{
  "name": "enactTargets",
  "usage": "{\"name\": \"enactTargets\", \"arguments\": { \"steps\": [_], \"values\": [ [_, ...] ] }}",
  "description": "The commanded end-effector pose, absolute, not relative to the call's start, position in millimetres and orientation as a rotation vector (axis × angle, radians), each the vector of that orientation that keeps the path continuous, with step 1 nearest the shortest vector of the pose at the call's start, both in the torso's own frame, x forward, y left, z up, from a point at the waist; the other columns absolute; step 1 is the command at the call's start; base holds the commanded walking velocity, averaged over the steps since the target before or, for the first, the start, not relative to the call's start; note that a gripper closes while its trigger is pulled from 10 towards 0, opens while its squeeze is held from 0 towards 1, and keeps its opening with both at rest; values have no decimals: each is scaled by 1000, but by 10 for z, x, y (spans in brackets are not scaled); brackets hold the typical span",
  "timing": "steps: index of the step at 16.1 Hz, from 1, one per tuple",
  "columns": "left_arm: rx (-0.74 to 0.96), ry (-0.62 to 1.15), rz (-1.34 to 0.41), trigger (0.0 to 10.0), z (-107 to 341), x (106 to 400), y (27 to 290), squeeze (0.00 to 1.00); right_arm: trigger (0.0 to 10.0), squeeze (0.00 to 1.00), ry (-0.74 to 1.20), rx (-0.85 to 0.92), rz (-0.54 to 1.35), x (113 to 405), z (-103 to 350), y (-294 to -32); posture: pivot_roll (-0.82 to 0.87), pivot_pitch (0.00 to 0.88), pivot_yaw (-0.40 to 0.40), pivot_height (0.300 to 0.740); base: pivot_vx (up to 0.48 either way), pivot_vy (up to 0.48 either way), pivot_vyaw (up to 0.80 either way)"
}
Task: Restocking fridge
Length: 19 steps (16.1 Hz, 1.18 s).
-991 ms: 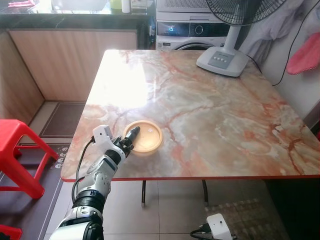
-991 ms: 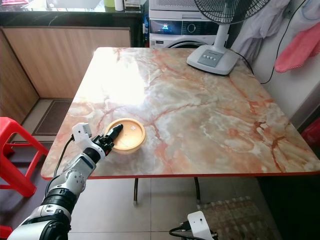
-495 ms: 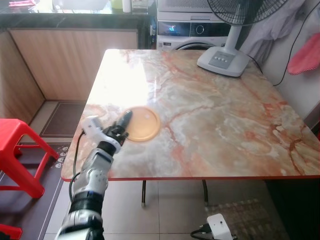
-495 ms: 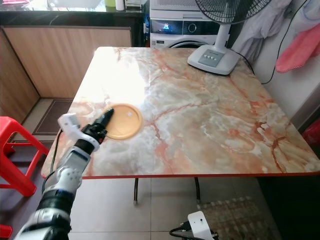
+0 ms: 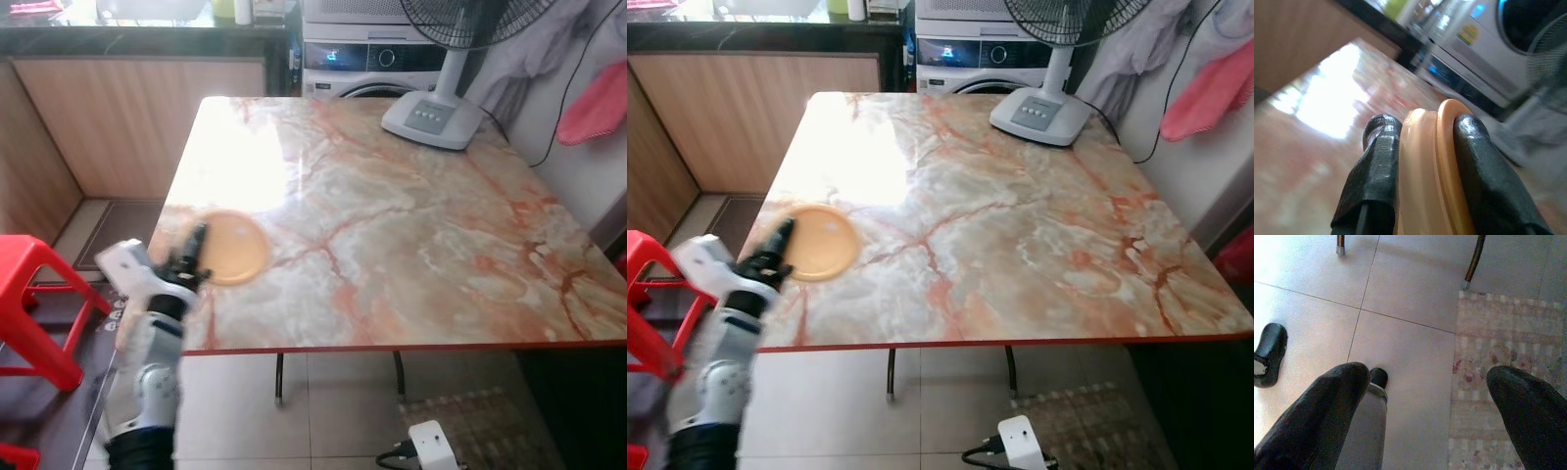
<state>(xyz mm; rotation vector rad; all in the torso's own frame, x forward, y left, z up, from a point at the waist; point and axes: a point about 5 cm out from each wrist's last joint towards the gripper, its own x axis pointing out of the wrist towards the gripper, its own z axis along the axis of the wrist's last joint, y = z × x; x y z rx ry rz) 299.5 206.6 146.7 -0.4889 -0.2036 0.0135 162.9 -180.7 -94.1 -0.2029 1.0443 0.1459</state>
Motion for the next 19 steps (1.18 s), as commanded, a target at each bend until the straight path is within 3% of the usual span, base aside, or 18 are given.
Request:
{"name": "enactTargets", "arguments": {
  "steps": [1, 5, 15, 19],
  "values": [
    [-396, -223, 46, 10000, 1531, 2991, 2126, 0, 10000, 0, 1044, -191, 122, 1603, -947, -1839, 78, 0, -47, 740, 0, 0, 0],
    [-102, -134, -4, 10000, 1481, 3094, 2069, 0, 10000, 0, 998, -133, 85, 1670, -917, -1812, 60, 0, -14, 740, 0, 0, 0],
    [-70, -177, -19, 10000, 1559, 3154, 1957, 0, 10000, 0, 971, -109, 82, 1696, -903, -1787, 68, 0, -16, 740, 0, 0, 0],
    [-76, -188, -6, 10000, 1580, 3174, 1959, 0, 10000, 0, 968, -108, 79, 1719, -894, -1788, 75, 0, -24, 740, 0, 298, 0]
  ]
}}
